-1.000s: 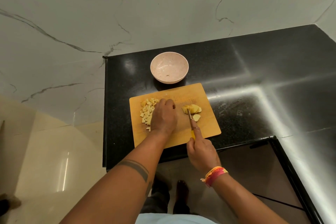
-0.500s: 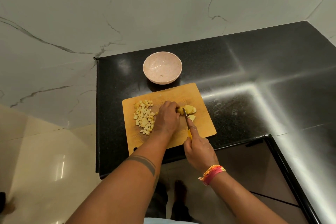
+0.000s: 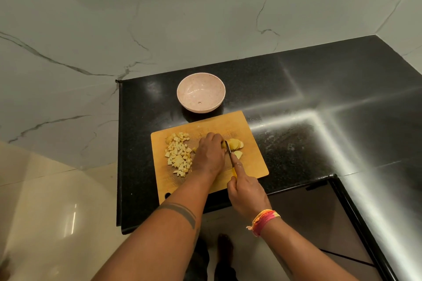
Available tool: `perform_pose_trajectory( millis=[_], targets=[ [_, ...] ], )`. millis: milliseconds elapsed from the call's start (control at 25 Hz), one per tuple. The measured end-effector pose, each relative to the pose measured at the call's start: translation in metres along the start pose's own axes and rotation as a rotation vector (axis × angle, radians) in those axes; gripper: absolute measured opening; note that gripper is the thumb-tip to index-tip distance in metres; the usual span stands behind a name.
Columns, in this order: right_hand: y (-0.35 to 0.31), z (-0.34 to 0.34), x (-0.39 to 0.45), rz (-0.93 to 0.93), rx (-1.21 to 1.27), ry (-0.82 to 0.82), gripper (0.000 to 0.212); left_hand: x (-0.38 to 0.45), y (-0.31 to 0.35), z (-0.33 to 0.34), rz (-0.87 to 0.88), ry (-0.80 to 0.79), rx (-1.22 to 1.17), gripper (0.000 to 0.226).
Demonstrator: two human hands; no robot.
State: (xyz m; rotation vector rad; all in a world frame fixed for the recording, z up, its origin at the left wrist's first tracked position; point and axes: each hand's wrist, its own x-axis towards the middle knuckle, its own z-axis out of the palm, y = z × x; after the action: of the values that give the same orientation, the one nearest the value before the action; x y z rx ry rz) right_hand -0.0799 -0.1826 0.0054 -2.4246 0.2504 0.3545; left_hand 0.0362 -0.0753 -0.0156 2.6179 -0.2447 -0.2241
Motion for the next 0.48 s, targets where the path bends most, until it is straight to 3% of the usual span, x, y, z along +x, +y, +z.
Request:
perform_pose_trajectory(
  millis=[480],
  targets=[
    [0.0024, -0.0024, 0.0005, -0.016, -0.035, -0.013, 0.074, 0.0043, -0.0089, 0.0020, -0.034, 0.001, -0.075, 0.028]
  ],
)
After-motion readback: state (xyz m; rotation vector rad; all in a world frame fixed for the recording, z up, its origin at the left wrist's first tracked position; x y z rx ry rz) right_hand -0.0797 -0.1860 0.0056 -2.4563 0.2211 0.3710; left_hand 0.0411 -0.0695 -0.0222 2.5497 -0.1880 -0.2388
